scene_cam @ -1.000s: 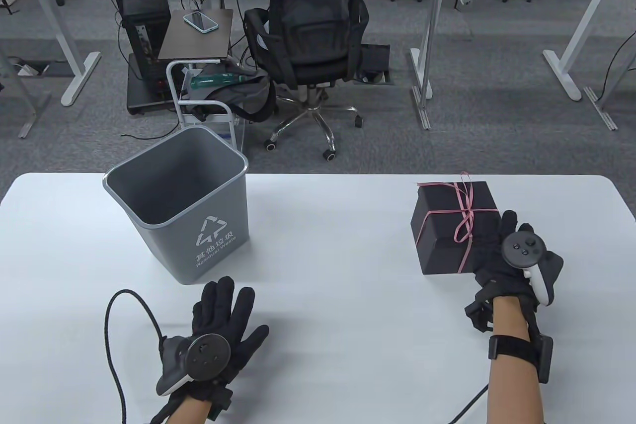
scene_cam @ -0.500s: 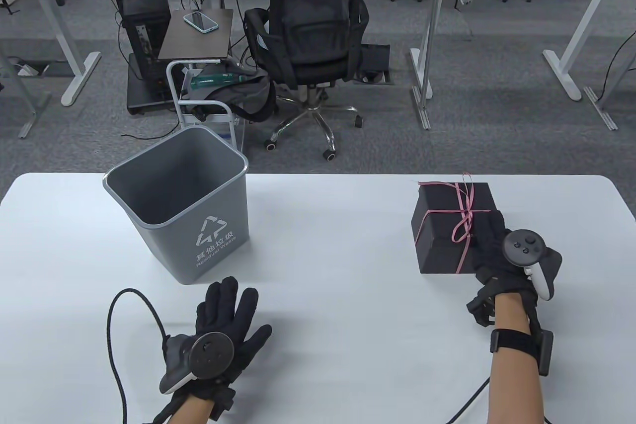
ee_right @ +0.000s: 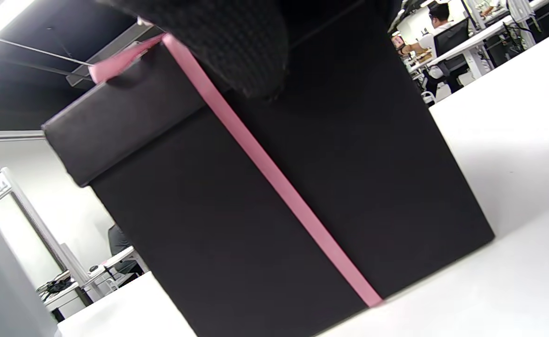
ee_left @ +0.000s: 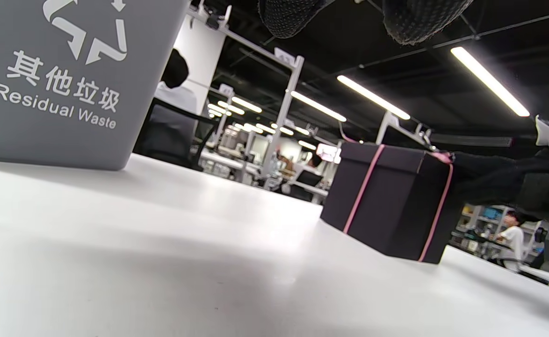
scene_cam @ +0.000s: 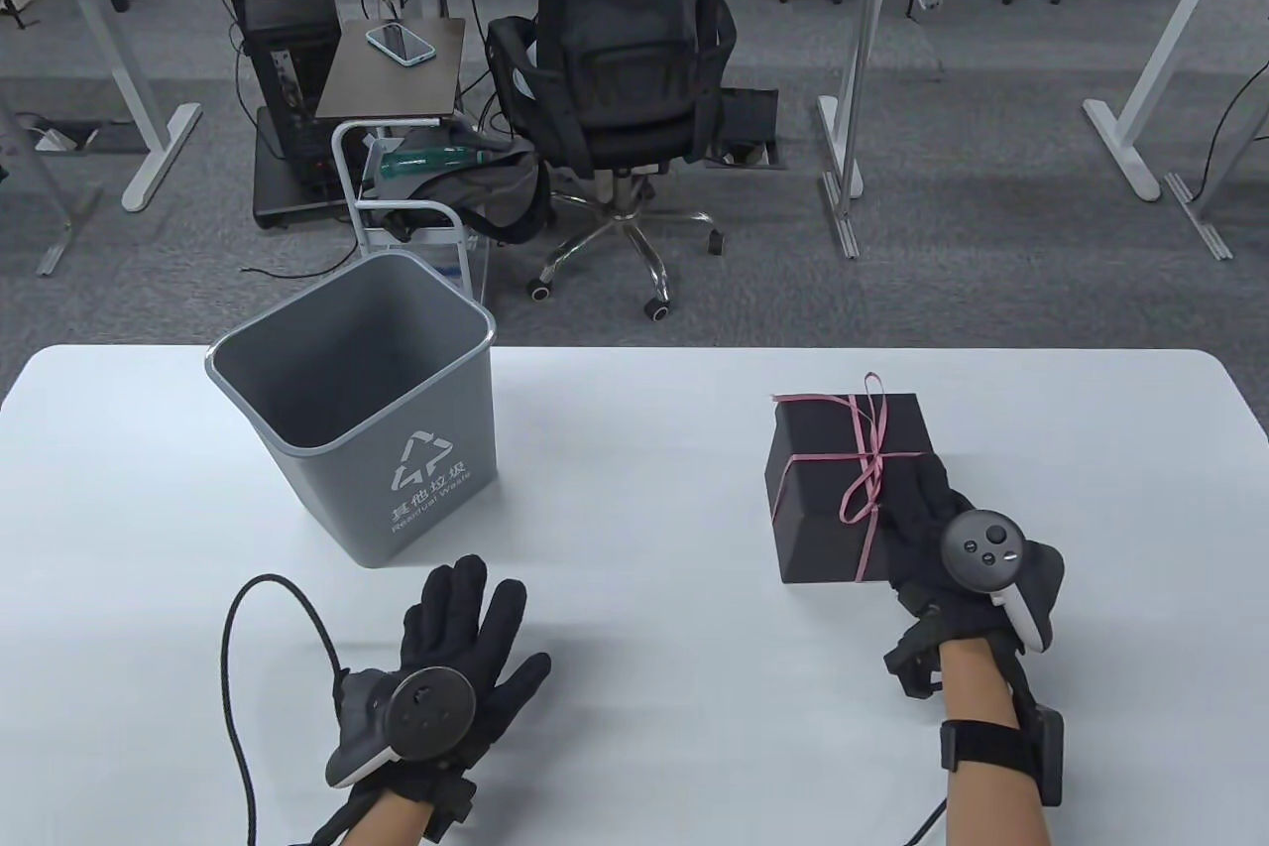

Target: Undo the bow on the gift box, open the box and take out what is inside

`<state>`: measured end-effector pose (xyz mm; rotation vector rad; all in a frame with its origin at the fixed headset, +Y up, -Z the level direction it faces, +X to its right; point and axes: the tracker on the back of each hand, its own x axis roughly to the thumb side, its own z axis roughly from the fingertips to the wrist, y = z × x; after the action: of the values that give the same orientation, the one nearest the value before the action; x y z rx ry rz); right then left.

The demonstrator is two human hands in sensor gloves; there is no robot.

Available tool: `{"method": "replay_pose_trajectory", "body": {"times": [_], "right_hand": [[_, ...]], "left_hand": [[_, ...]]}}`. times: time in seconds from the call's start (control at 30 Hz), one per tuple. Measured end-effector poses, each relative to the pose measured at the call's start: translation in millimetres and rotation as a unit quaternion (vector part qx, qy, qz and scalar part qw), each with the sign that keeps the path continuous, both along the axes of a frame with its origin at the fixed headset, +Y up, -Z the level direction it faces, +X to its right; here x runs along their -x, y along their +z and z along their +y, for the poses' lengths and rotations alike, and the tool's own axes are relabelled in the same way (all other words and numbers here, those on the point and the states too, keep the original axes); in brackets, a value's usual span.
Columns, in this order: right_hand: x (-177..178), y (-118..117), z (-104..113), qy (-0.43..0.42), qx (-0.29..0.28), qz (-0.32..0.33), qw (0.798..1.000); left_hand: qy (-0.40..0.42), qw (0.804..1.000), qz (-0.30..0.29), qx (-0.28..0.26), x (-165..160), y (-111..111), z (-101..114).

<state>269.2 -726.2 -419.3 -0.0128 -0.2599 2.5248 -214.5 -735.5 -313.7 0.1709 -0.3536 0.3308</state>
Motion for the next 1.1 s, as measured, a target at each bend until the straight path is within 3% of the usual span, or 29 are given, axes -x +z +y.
{"method": "replay_pose_trajectory", "body": {"times": [0.6,1.1], "right_hand": [[104,68,1,0.11,-0.059,0.048,0.991],[136,94,0,0.127,-0.082,0.104,0.983]], "left_hand": [[-0.029,0.999,0.004,-0.027,-1,9,6],[-0.047,0.998,0.016,-0.043,0,11,9]]}}
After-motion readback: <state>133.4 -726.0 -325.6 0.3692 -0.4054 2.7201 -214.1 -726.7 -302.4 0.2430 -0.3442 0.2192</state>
